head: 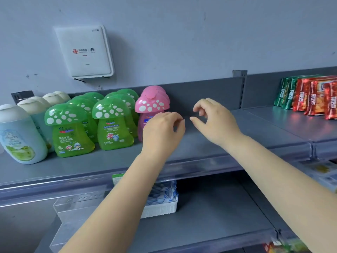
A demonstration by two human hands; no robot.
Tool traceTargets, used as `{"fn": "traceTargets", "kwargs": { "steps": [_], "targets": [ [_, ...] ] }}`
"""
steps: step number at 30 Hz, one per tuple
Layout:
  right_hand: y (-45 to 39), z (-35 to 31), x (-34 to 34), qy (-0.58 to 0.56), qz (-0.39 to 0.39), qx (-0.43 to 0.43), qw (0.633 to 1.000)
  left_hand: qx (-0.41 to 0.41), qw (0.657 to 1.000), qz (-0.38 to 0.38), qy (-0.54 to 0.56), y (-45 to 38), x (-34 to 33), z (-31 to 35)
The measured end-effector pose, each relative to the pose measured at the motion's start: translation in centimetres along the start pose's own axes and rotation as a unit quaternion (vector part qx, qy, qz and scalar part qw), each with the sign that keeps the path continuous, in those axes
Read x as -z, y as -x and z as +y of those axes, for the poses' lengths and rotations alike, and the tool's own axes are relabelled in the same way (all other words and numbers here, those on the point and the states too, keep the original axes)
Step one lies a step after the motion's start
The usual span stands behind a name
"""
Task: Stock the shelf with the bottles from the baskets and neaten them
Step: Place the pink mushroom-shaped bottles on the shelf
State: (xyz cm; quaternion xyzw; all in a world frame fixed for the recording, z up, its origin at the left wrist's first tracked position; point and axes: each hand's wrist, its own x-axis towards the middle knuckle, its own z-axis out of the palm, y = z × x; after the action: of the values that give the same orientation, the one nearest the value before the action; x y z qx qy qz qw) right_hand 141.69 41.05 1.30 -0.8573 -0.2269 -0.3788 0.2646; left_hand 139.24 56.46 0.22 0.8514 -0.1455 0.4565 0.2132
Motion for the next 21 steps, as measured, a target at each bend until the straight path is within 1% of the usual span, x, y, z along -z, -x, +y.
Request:
{"fn": "traceTargets", "kwargs": {
  "steps": [2, 4, 6, 8, 12, 15, 17, 19, 21],
  "targets": [
    [1.7, 1.2, 2.7, 0.123, -0.028, 0.031, 0.992, -0.074, 0.996, -0.017, -0.037, -0.4, -2.0, 1.8],
    [3.4, 2.5, 5.0, 0.220, -0.055, 0.035, 0.973, -0.130, 0.988, -0.039, -0.074, -0.5, -4.1, 3.9],
    [5.3, 4.0, 7.2, 0.280, -0.084, 0.019, 0.956, -0.178, 0.978, -0.064, -0.091, -0.1, -6.0, 6.6],
    [7.5, 5.4, 9.6, 0.320, -0.115, -0.016, 0.940, -0.216, 0.971, -0.075, -0.075, 0.7, -7.6, 9.7],
    [13.6, 8.6, 14.7, 0.364, -0.132, -0.068, 0.920, -0.287, 0.951, -0.113, 0.013, 4.2, -10.0, 17.1],
    [19.4, 11.4, 17.6, 0.369, -0.149, -0.099, 0.912, -0.332, 0.928, -0.167, 0.039, 7.8, -12.5, 22.3],
    [23.4, 13.5, 18.8, 0.372, -0.200, -0.137, 0.896, -0.345, 0.912, -0.215, 0.058, 10.5, -14.8, 25.3],
    [27.3, 15.4, 19.6, 0.384, -0.257, -0.189, 0.866, -0.356, 0.889, -0.276, 0.076, 13.4, -17.1, 28.0],
    [31.0, 17.3, 20.2, 0.373, -0.291, -0.215, 0.855, -0.366, 0.862, -0.343, 0.081, 16.5, -19.5, 30.2]
  ]
}}
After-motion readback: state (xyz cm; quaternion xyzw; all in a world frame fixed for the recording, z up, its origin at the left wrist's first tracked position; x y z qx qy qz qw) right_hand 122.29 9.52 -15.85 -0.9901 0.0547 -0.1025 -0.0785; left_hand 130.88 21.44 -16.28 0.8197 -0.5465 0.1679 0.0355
